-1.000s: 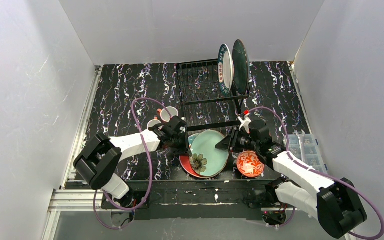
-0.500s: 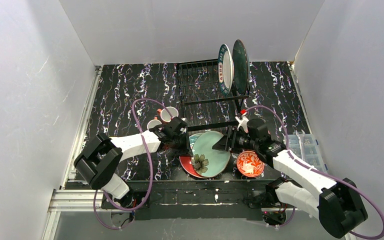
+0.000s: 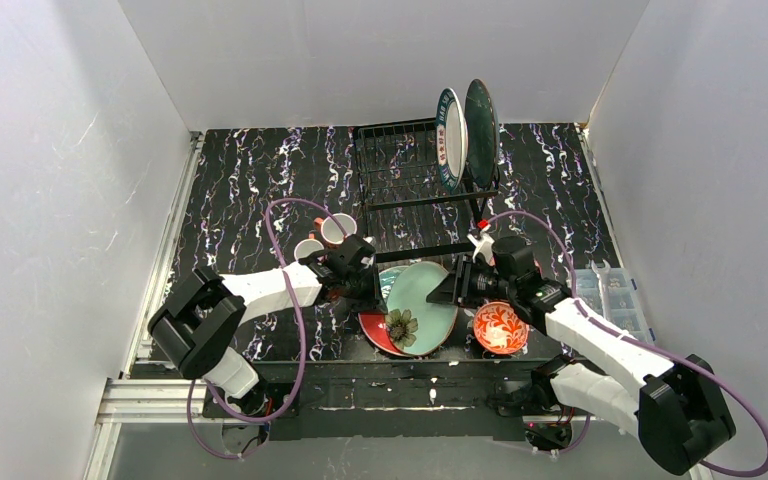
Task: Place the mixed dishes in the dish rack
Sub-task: Pick up the plate from the corner of the board.
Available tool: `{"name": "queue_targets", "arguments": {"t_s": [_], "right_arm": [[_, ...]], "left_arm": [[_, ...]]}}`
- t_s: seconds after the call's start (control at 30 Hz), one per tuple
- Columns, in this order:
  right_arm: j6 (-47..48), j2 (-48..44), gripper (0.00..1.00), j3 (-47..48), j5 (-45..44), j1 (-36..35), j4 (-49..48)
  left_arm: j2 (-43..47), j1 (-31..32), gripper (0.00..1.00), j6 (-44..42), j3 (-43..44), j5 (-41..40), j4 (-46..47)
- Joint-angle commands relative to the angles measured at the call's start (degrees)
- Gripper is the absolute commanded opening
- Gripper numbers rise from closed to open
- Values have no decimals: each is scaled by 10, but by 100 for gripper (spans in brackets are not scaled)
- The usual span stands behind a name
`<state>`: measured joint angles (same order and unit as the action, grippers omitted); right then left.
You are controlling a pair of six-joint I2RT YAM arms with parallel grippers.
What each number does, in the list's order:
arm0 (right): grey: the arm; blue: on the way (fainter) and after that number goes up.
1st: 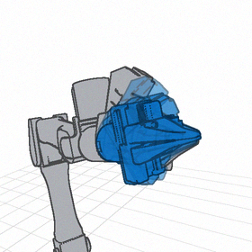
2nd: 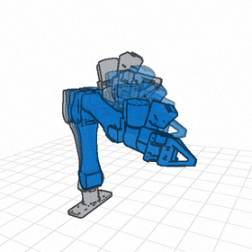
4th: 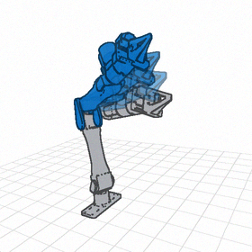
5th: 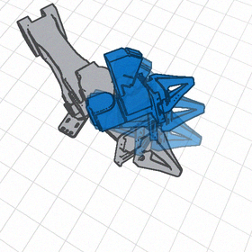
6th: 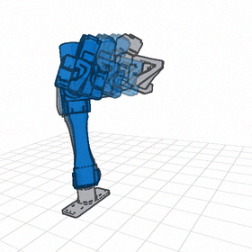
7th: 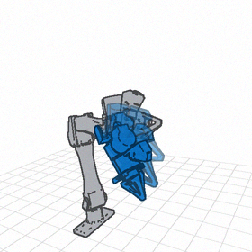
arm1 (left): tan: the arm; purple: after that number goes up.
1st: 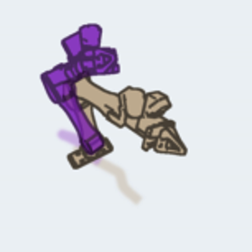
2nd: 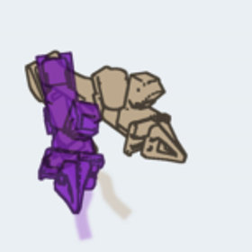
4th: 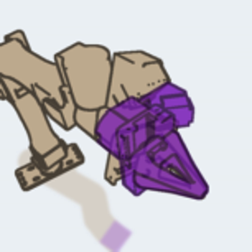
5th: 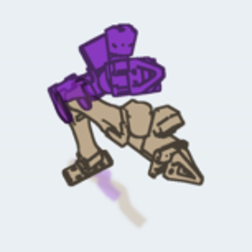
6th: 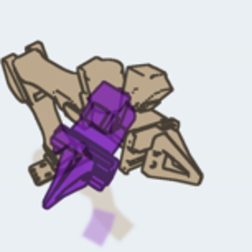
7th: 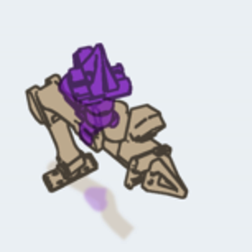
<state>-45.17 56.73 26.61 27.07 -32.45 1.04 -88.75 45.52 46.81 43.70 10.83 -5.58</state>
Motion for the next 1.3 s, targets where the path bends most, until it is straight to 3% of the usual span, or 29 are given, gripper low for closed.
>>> {"name": "queue_targets", "arguments": {"t_s": [0.0, 0.13, 0.23, 0.57, 1.27], "right_arm": [[24, -2, 34, 41, 11, -8, 20], [49, -5, 18, 59, -15, -8, 68], [67, -5, 1, 69, -39, -8, 102], [71, -14, 1, 79, -61, -9, 112], [134, -23, 1, 197, -102, -9, 217]], "left_arm": [[-15, 9, 0, -3, -17, -6, -16], [-13, 8, 0, -3, -19, -11, -19], [-12, 8, 0, -5, -18, -15, -23], [1, 9, 1, -13, -11, -32, -48], [131, 8, 46, -61, 35, -96, -179]]}}
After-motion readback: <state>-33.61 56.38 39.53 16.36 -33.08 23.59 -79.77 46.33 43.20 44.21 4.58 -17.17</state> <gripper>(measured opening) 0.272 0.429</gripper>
